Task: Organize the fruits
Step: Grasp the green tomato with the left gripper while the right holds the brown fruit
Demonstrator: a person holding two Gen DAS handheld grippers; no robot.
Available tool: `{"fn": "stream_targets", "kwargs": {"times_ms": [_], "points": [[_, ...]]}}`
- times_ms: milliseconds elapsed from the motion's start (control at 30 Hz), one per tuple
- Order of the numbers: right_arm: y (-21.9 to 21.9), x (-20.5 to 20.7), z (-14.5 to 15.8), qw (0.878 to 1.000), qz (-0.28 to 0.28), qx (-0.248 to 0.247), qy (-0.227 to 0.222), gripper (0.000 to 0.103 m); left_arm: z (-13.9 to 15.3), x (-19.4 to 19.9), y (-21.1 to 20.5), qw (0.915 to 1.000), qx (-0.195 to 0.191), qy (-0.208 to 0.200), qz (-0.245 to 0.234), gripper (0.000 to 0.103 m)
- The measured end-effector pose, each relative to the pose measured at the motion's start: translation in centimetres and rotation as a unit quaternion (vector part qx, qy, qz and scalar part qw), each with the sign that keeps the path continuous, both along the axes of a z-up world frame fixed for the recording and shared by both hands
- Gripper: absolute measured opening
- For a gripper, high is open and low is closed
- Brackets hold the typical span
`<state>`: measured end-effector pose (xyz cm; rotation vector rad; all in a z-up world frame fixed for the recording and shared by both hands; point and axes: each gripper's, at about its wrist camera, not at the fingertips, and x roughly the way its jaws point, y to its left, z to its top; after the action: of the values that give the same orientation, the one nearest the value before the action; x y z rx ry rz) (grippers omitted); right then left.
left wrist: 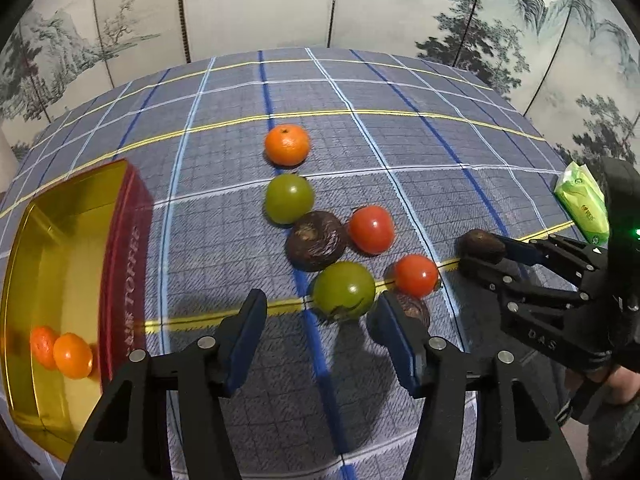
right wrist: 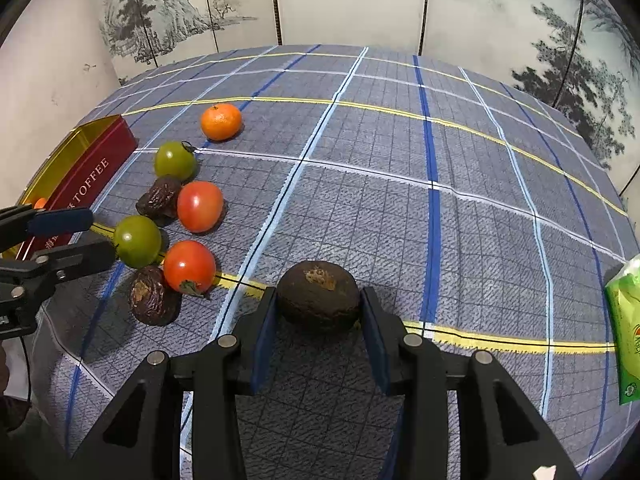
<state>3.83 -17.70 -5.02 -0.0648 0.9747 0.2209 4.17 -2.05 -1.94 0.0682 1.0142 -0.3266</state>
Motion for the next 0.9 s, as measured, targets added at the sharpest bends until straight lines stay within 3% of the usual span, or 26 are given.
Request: {"fn": "stream_targets", "kwargs": {"times_ms": [567,900], "points": [[0.1,0.1,-0.3,1.0,0.006,0.002,-0.018,0.038,-1.3,1.4,-1.4,0.9991,-0.031,0.025,-0.018,0.038],[0.2,0.0,-0.5,0.999,0.005,-0.004,-0.034,0.039,-1.1,0.7,-0.7,0.9996,-0.019,0.015,-0.016,0.036]]}}
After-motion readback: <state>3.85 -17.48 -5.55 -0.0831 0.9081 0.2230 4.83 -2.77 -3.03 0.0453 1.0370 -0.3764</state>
